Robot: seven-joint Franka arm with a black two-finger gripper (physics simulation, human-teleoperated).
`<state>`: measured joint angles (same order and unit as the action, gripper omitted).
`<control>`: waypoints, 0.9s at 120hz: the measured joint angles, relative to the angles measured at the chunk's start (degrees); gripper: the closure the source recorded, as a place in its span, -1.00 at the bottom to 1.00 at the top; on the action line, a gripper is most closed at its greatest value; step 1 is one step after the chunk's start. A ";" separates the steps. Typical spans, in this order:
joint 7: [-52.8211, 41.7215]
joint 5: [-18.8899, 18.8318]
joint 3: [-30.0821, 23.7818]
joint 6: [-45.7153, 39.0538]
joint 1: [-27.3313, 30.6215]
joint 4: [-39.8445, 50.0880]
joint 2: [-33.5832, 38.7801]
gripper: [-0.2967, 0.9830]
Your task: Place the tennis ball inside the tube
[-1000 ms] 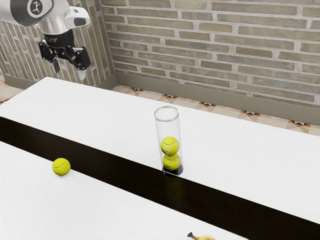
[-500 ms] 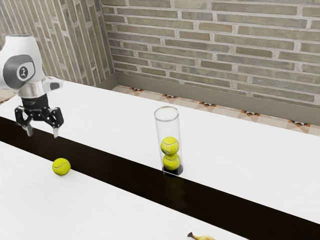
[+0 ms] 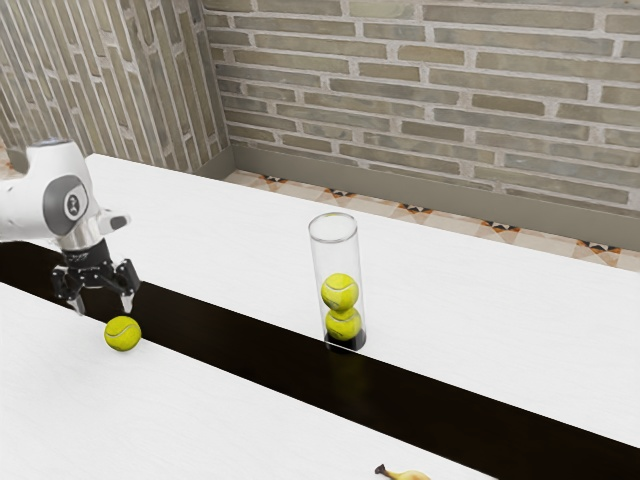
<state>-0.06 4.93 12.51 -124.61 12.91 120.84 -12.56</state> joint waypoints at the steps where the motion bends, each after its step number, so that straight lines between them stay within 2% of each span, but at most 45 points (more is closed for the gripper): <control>1: -0.13 0.12 0.00 -0.12 0.00 -0.05 -0.16 -0.54; 24: -2.60 2.55 -0.03 -1.93 0.00 0.13 -2.14 -0.54; 101: -6.93 6.49 -0.57 -3.80 -0.51 -0.04 -6.34 -0.54; 108: -7.15 6.56 -0.62 -3.99 -0.57 -0.05 -6.36 -0.47</control>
<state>-7.20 11.49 11.89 -128.60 12.35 120.79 -18.92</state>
